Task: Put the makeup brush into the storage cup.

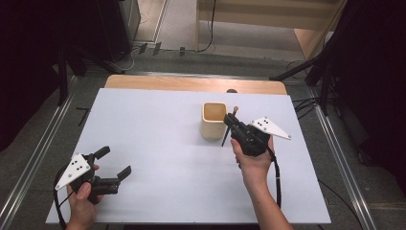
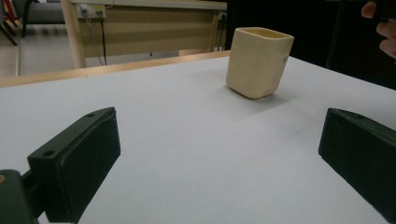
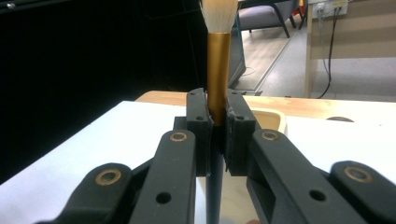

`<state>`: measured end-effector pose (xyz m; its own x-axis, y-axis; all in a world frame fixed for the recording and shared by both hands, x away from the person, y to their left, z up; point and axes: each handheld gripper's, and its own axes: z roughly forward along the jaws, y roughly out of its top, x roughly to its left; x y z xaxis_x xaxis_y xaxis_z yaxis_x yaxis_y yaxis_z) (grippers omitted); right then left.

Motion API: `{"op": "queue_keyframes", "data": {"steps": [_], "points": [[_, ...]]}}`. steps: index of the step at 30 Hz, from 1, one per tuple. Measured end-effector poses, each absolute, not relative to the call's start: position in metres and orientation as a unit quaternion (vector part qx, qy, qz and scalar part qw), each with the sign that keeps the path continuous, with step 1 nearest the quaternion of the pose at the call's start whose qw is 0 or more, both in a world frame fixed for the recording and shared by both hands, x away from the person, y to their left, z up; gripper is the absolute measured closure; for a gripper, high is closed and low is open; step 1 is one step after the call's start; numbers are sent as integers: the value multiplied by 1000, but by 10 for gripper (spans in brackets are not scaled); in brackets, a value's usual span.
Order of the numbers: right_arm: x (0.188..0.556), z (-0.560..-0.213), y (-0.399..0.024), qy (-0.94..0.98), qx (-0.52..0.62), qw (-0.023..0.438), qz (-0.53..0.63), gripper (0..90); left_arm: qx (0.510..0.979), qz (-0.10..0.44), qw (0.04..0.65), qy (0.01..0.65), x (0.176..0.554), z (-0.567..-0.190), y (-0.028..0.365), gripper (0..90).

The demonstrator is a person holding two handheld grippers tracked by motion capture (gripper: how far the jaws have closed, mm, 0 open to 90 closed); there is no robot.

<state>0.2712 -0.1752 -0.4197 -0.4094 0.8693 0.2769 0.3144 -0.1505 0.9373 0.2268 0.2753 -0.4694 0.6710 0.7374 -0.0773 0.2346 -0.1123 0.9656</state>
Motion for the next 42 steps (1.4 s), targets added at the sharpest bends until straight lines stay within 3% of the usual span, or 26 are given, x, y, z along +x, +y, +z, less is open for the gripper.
{"op": "queue_keyframes", "data": {"steps": [42], "points": [[330, -386, -170, 606, 449, 297, 585, 839, 725, 213, 567, 328, 226, -474, 269, 0]]}}
